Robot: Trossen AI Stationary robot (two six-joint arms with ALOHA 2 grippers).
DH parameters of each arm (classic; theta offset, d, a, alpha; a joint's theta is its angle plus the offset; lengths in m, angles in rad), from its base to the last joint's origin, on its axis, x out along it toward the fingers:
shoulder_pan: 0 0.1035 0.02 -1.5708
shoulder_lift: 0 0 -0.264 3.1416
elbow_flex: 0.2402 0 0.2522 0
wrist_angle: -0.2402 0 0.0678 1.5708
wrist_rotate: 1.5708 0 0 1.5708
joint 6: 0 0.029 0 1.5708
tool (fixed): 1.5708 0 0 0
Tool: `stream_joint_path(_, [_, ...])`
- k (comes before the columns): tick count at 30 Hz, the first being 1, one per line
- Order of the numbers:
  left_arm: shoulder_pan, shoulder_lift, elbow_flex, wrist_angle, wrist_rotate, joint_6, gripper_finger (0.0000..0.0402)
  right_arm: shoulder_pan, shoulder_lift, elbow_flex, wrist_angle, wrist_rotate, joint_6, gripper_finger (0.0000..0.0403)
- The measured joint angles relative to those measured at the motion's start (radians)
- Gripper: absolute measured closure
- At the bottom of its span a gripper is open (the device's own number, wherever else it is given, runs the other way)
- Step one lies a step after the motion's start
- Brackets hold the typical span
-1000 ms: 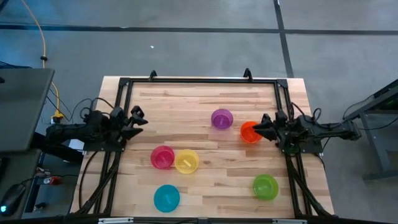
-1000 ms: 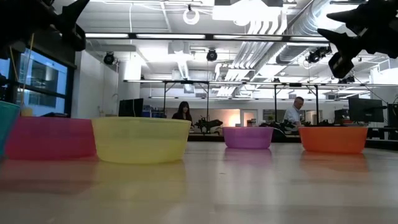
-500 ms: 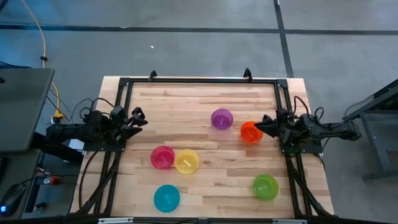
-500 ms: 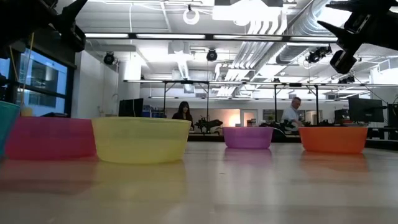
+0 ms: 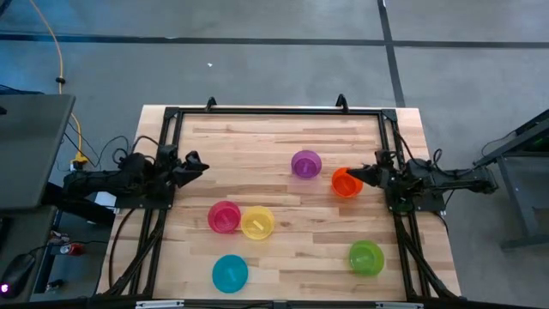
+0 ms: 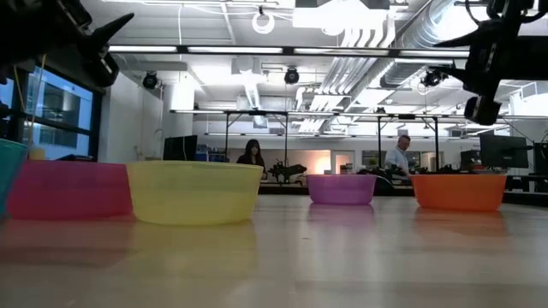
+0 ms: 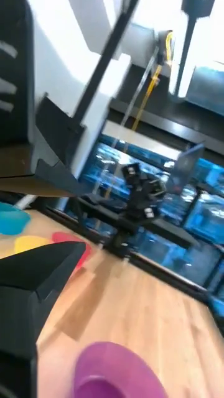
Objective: Nest bowls inside each other
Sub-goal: Stack the orange bowl on the purple bowl
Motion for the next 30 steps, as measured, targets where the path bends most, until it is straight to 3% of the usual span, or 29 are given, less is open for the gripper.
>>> stream_joint_path(3, [0.0,0.0,0.0,-0.022,-0.001,-0.043,0.0218,0.0,0.004,0.033,0.064,0.062,-0.133,0.0285])
stream_joint_path(8, [0.002,0.0,0.0,0.025,-0.046,-0.031,0.0218,0.0,0.028,0.097,0.514,0.096,-0.541,0.0285])
stream_joint_path(11, [0.002,0.0,0.0,0.035,-0.084,-0.014,0.0218,0.0,0.031,0.167,0.537,0.11,-0.648,0.0285])
stream_joint_path(14, [0.002,0.0,0.0,0.023,-0.105,-0.006,0.0218,0.0,0.032,0.278,0.263,0.13,-0.649,0.0285])
stream_joint_path(18, [0.002,0.0,0.0,-0.045,-0.105,-0.009,0.0218,0.0,0.074,0.438,-0.238,0.202,-0.466,0.0285])
stream_joint_path(21, [0.002,0.0,0.0,-0.106,-0.105,-0.023,0.0218,0.0,0.148,0.539,-0.505,0.207,-0.348,0.0285])
stream_joint_path(30, [0.002,0.0,0.0,-0.108,-0.105,-0.008,0.0218,0.0,0.502,0.808,-1.224,0.065,-0.08,0.0285])
